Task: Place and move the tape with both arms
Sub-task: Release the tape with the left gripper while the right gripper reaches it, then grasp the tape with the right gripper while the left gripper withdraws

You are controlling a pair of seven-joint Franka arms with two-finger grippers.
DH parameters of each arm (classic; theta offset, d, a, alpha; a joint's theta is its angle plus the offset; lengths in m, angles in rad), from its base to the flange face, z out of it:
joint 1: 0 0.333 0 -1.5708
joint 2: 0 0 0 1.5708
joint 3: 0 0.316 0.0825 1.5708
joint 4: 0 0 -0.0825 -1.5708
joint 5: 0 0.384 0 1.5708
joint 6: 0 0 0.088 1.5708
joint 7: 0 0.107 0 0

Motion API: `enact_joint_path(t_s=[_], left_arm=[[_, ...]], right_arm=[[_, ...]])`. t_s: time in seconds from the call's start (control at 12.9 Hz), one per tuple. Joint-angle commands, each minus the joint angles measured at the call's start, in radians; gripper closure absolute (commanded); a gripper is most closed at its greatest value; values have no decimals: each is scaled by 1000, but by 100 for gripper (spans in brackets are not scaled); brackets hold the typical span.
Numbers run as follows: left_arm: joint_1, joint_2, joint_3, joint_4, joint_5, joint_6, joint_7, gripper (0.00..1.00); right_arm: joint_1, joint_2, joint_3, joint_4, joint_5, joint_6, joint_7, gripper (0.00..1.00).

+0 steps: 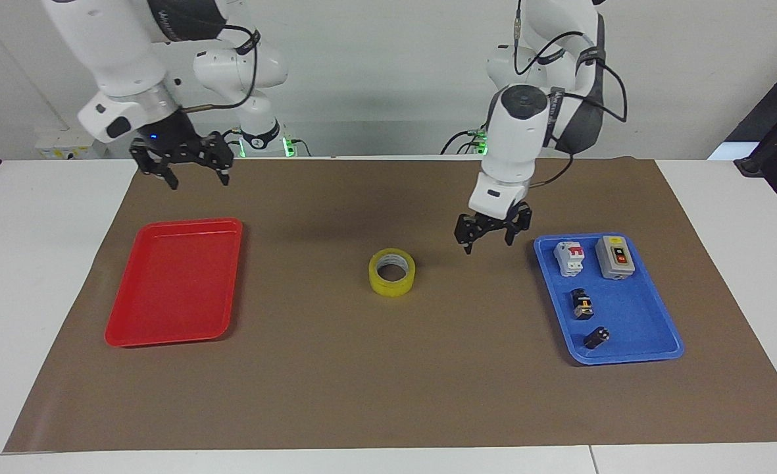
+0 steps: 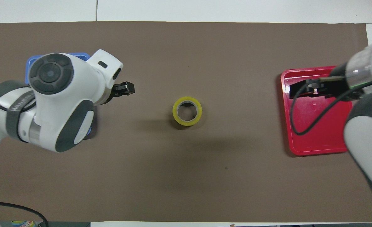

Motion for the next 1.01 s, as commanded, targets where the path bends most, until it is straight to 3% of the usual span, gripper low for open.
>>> enact_joint_path(t_s=[0.0, 0.16, 0.39, 0.62, 0.78, 0.93], left_arm=[[104, -68, -9, -34, -18, -64, 183, 0], [185, -85, -3, -19, -48, -102, 309, 0], [309, -82, 3, 93, -110, -241, 447, 0], [400, -79, 3, 196, -111, -369, 555, 0], [419, -79, 6, 237, -111, -430, 584, 0], [419, -80, 8, 280, -111, -492, 583, 0]], right_arm=[[137, 180, -2, 22, 0, 196, 123, 0], [257, 306, -4, 20, -53, 361, 285, 0], [326, 449, -1, 50, -129, 488, 403, 0], [326, 475, -1, 19, -126, 539, 402, 6], [332, 464, 1, -42, -114, 593, 405, 11], [331, 458, 21, -55, -111, 573, 413, 14]])
